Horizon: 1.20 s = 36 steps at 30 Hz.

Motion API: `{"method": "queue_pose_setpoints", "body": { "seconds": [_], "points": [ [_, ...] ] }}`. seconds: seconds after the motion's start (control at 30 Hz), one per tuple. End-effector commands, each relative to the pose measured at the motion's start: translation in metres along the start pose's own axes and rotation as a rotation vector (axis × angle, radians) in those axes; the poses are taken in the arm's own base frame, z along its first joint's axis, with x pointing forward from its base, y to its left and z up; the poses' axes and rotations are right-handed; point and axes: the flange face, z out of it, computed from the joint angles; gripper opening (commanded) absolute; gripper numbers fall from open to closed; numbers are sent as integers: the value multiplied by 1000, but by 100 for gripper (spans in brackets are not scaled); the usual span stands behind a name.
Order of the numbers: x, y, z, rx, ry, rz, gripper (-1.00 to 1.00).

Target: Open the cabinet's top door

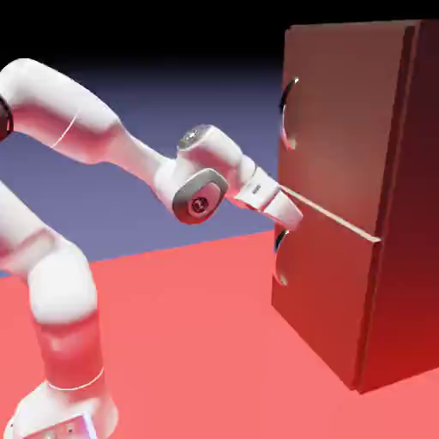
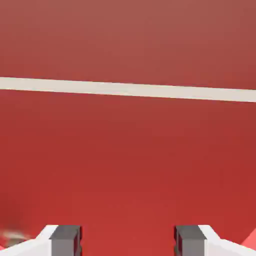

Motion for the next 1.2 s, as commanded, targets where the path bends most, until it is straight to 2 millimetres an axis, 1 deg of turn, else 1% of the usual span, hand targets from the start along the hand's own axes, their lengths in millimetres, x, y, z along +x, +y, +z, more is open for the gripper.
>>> {"method": "queue_pose_setpoints", "body": {
  "seconds": [0.0,0.13,0.27,0.4,0.53,0.7,0.87,1.03,1.17],
  "points": [
    [5,-4,-6,15,15,69,0],
    [22,-21,-30,82,63,341,0],
    [34,-37,-55,163,94,606,0],
    [40,-52,-78,251,104,862,0],
    [40,-67,-98,345,92,1109,0],
    [34,-85,-119,463,45,1405,0],
    [21,-103,-132,574,-37,1685,0],
    [2,-120,-136,667,-153,1952,0],
    [-16,-132,-132,724,-267,2157,0]
  ]
}}
